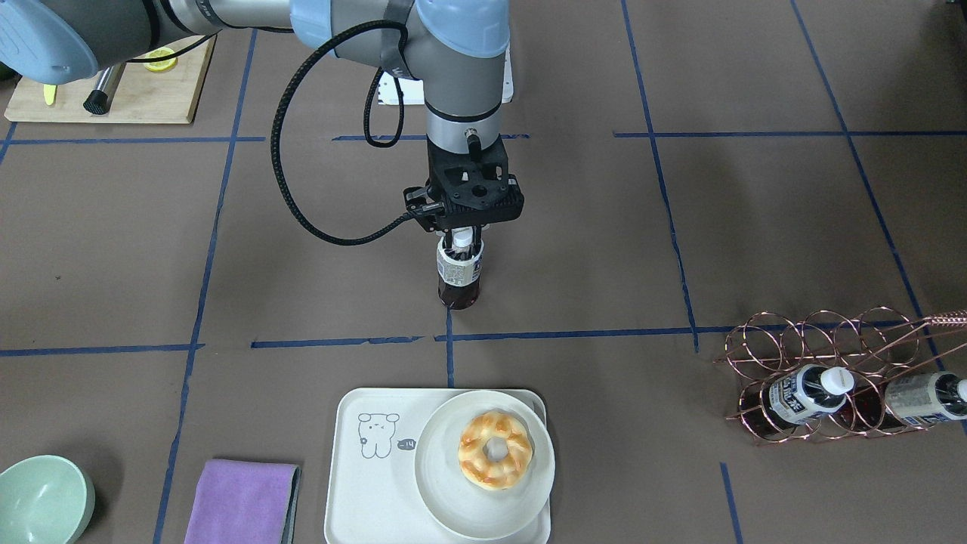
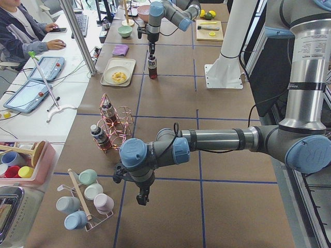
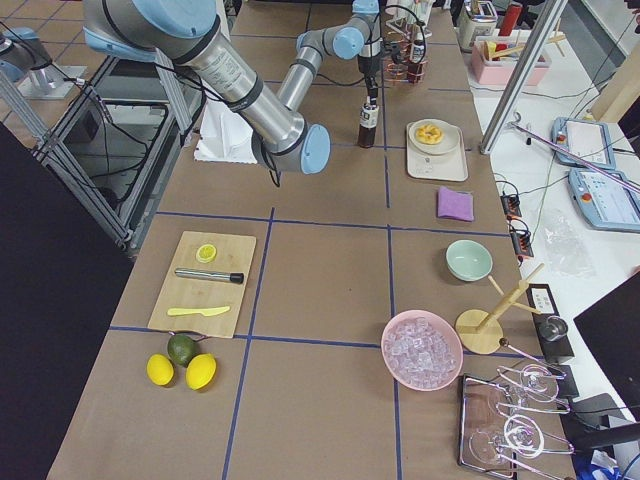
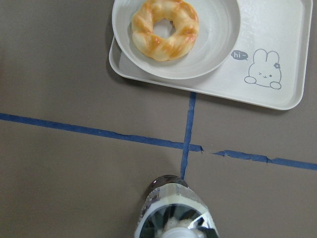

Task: Place tea on tray
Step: 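Lift the bottle and lower it onto the tray beside the donut plate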

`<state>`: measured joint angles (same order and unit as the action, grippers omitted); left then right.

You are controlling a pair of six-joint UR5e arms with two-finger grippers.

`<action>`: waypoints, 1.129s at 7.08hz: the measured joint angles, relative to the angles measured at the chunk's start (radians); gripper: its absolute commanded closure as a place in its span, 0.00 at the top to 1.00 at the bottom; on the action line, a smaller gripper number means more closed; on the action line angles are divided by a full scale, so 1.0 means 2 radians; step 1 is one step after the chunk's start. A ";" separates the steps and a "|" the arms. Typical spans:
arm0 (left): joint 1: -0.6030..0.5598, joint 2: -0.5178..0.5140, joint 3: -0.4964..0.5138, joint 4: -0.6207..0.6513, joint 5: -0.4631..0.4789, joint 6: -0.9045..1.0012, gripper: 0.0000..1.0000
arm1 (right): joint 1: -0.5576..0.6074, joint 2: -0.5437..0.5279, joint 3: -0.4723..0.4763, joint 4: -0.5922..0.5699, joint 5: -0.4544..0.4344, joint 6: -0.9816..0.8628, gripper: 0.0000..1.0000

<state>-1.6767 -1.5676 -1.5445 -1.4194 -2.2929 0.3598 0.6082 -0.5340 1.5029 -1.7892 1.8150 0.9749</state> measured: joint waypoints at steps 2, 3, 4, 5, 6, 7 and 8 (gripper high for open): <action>0.000 0.000 0.000 0.000 0.000 0.000 1.00 | 0.010 0.006 0.002 -0.002 0.003 0.003 0.00; 0.000 0.000 -0.001 0.000 0.000 0.000 1.00 | 0.031 0.012 -0.002 -0.006 0.016 0.002 0.00; 0.000 0.000 -0.002 0.000 0.000 0.000 1.00 | 0.059 0.019 -0.015 -0.007 0.038 -0.005 0.00; 0.000 0.000 -0.002 0.000 0.000 0.000 1.00 | 0.094 0.038 -0.052 -0.005 0.067 -0.022 0.00; 0.000 0.000 -0.003 0.000 0.000 0.000 1.00 | 0.129 0.064 -0.106 -0.001 0.098 -0.049 0.00; 0.000 0.000 -0.003 0.000 0.000 0.000 1.00 | 0.155 0.080 -0.158 0.018 0.119 -0.073 0.00; 0.000 0.000 -0.003 0.000 0.000 0.000 1.00 | 0.168 0.087 -0.204 0.051 0.129 -0.084 0.00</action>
<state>-1.6766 -1.5677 -1.5508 -1.4190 -2.2933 0.3600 0.9445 -0.3595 1.0957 -1.6873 2.0731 0.8066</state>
